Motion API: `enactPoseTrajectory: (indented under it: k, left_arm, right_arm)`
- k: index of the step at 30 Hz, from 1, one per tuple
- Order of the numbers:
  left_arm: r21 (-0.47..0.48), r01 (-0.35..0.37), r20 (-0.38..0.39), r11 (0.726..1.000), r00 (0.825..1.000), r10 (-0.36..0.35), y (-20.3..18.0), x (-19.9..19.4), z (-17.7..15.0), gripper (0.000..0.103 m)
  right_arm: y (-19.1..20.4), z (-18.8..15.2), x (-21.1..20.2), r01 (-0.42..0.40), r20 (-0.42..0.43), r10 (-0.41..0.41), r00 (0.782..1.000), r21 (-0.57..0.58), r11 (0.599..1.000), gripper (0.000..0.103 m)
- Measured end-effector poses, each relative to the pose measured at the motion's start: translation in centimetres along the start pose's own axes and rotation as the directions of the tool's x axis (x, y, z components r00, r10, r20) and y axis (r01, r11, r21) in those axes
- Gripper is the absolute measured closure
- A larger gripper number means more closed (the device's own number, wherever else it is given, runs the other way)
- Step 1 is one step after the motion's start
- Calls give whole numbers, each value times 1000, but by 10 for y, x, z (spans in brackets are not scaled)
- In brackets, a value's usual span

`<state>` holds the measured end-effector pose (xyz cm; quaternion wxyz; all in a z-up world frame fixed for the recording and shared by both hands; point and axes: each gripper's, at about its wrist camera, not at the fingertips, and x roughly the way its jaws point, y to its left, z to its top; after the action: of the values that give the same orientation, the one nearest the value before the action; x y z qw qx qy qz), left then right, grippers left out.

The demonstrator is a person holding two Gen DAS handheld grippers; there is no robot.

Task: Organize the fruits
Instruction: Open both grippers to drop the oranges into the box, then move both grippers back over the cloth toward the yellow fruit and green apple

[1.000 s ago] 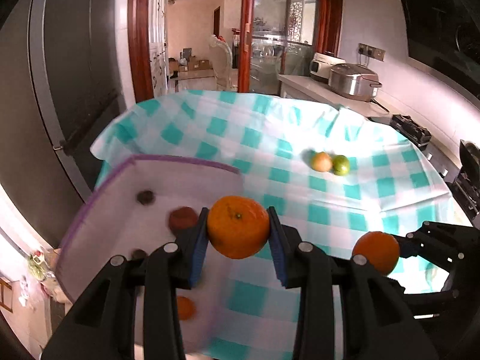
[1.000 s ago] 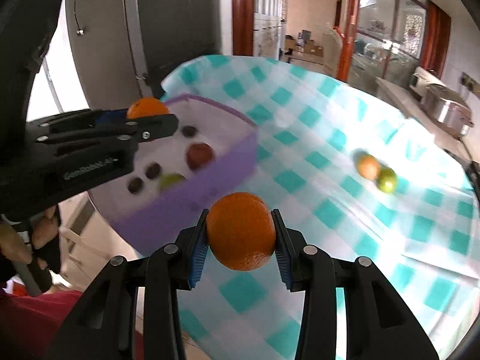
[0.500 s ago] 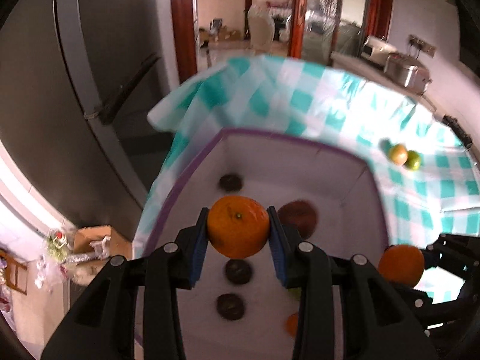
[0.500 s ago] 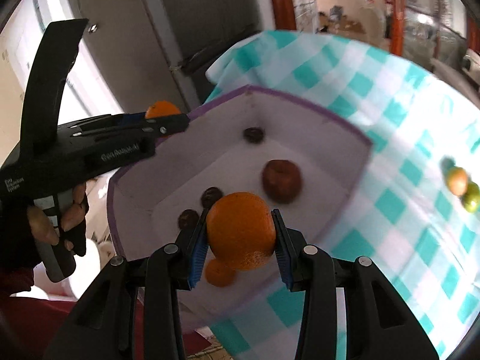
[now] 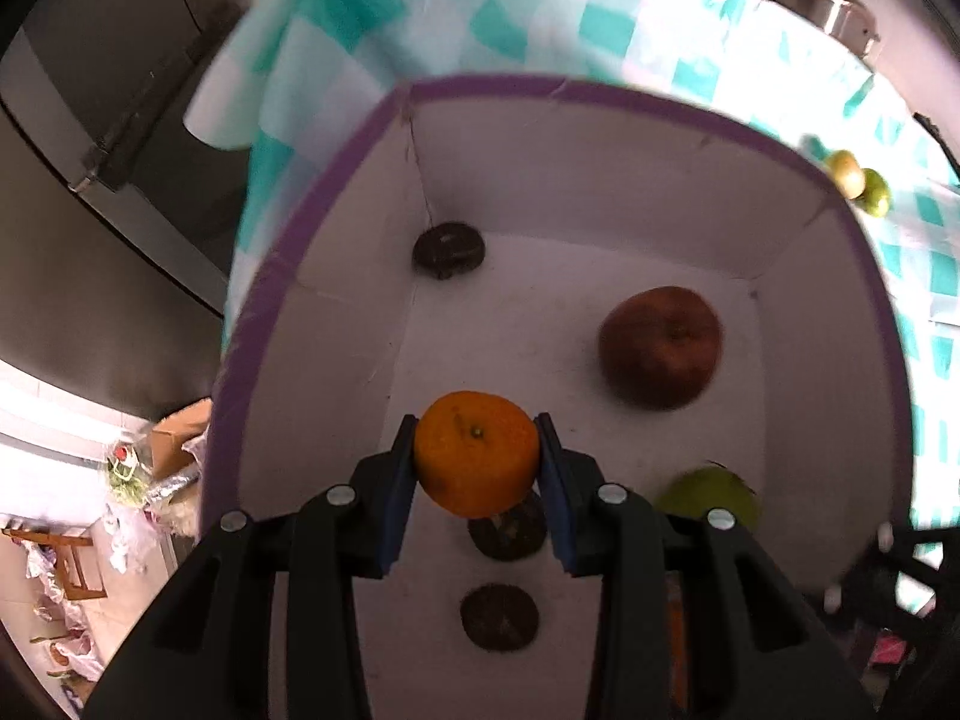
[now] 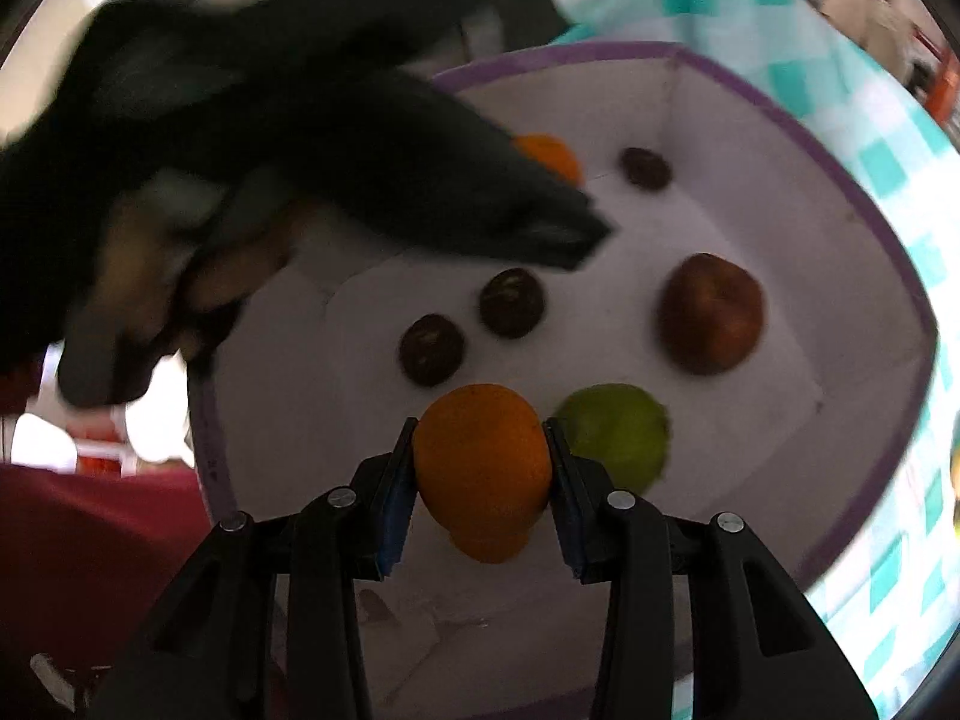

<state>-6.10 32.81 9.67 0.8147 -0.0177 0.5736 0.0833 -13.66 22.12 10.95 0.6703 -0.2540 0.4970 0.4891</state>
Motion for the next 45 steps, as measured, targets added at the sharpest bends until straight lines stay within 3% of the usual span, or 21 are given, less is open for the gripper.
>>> enactPoseTrajectory:
  k: [11,12,13,14,15,16,19,21,24,25,27,28,31,32,33,35,37,42,45]
  left_arm:
    - [43,-15,-85,999,996,18,-4,27,0,62]
    - [47,-23,-90,999,996,27,-5,28,-1,60]
    - [53,-33,-94,998,995,38,-6,29,-2,50]
    - [56,-35,-96,998,995,40,-6,30,-3,40]
    - [50,-20,-93,999,995,25,-6,29,-4,38]
    - [54,-19,-94,998,995,24,-7,29,-5,35]
    - [85,-39,-89,996,995,47,-16,28,-7,22]
    - [103,-100,-66,990,992,107,-24,23,-8,16]
    - [88,-226,21,970,974,225,-33,5,-4,12]
    - [59,-275,66,959,960,272,-37,-7,0,12]
    - [1,-344,132,939,931,341,-44,-28,4,12]
    - [-50,-406,196,913,892,407,-55,-49,7,12]
    - [-108,-475,294,873,824,484,-91,-92,13,8]
    - [-128,-506,335,853,787,517,-111,-110,14,3]
    - [-152,-528,381,836,749,543,-138,-130,14,1]
    - [-158,-526,435,836,723,537,-180,-156,17,1]
    - [-140,-523,448,841,724,524,-220,-167,15,2]
    - [-40,-433,411,900,814,410,-332,-157,-15,1]
    - [33,-413,371,910,851,373,-378,-142,-30,1]
  right_arm:
    - [11,12,36,57,-106,-67,992,-94,994,61]
    - [13,12,38,62,-111,-73,991,-99,993,61]
    - [16,13,39,73,-107,-84,991,-105,992,57]
    - [18,14,39,83,-99,-94,991,-107,991,46]
    - [19,15,36,91,-87,-100,991,-101,991,40]
    - [19,15,33,93,-70,-99,993,-91,992,34]
    - [13,14,13,94,19,-93,995,-34,995,29]
    - [8,11,-12,96,129,-97,987,11,995,25]
    - [-2,-4,-63,78,346,-104,932,90,993,18]
    - [-7,-17,-84,75,419,-119,900,121,990,16]
    - [-18,-40,-108,87,490,-157,857,163,983,16]
    - [-26,-59,-123,100,526,-190,829,196,976,16]
    - [-51,-113,-159,89,587,-253,769,293,952,16]
    - [-61,-135,-171,85,603,-274,749,323,943,16]
    - [-71,-156,-182,88,609,-295,736,346,934,16]
    - [-98,-184,-196,102,594,-331,733,386,917,16]
    - [-119,-221,-208,103,566,-362,741,437,893,16]
    - [-145,-301,-208,77,489,-373,788,524,848,16]
    - [-151,-329,-204,67,471,-361,805,533,844,16]
